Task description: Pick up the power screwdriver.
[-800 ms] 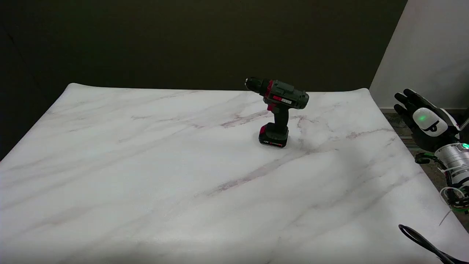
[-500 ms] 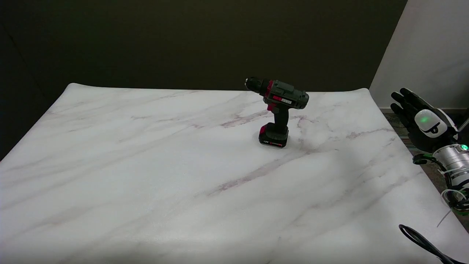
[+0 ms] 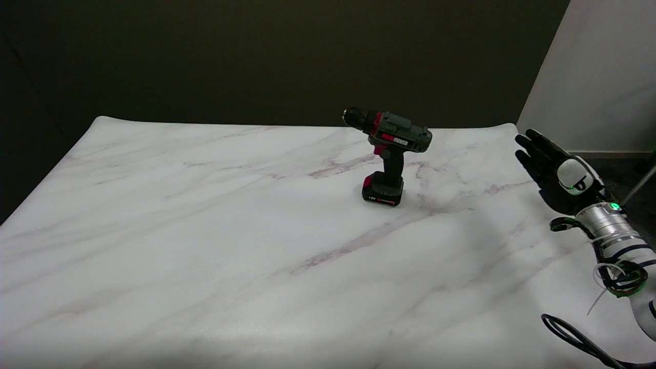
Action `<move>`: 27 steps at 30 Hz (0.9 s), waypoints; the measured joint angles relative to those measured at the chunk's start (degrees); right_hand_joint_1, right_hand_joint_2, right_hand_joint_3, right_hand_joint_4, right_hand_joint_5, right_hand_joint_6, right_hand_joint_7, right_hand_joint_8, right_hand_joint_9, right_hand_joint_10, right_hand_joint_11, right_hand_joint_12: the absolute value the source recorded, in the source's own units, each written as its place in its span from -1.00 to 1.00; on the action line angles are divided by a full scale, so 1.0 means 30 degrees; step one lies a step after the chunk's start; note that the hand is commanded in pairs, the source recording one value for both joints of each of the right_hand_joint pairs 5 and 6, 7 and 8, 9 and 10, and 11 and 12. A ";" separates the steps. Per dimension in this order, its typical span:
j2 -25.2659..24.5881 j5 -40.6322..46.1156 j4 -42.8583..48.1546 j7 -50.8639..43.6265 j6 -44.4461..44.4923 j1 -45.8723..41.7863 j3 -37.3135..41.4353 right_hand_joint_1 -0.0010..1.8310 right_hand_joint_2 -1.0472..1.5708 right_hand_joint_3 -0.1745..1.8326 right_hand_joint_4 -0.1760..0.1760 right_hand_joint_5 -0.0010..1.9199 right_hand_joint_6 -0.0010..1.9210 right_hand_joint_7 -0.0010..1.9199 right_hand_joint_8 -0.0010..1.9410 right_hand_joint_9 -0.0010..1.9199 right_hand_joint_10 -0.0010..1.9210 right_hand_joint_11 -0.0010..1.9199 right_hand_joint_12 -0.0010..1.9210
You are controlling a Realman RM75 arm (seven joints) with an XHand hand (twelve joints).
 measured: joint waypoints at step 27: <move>0.1396 -0.1230 -0.5419 -0.0038 -0.0194 0.4852 -0.4885 0.25 -0.49 -0.60 -1.00 -0.74 -0.74 -0.63 -0.63 -1.00 -1.00 -0.64 -0.64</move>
